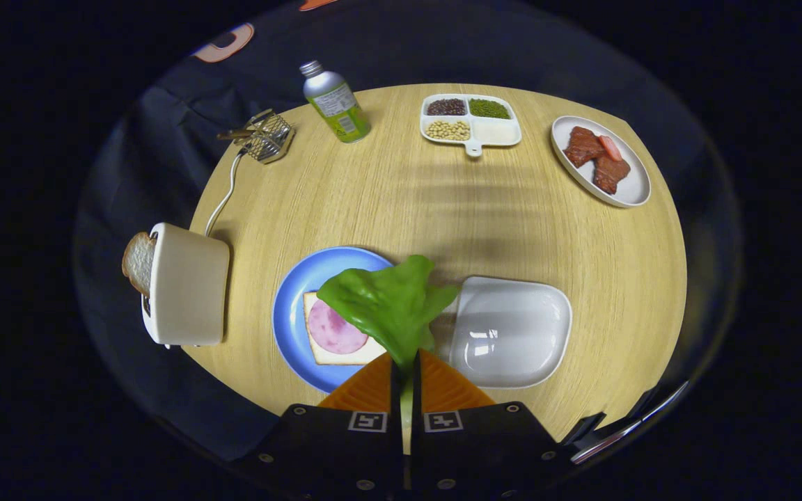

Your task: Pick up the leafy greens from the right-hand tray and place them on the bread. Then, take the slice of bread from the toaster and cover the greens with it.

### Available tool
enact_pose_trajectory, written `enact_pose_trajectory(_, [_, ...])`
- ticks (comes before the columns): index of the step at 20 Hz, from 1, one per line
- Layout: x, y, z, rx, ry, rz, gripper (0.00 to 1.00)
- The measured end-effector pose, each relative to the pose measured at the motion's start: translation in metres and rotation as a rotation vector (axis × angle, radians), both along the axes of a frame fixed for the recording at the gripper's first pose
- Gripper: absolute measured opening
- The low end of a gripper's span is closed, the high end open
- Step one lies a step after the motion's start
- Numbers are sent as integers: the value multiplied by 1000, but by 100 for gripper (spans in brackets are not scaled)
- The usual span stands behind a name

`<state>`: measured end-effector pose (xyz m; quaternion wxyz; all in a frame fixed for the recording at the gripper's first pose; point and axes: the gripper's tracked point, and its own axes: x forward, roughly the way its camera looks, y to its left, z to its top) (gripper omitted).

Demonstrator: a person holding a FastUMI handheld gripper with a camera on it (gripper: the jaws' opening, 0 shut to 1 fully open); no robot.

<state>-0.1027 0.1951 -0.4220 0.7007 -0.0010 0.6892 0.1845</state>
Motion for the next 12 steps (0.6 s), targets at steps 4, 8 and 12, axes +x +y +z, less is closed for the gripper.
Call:
enact_pose_trajectory(4, [-3,35,2,26,-7,55,5])
enact_pose_trajectory(8, [-2,54,-11,-5,-28,95,5])
enact_pose_trajectory(12, [-2,65,-25,-41,-29,126,5])
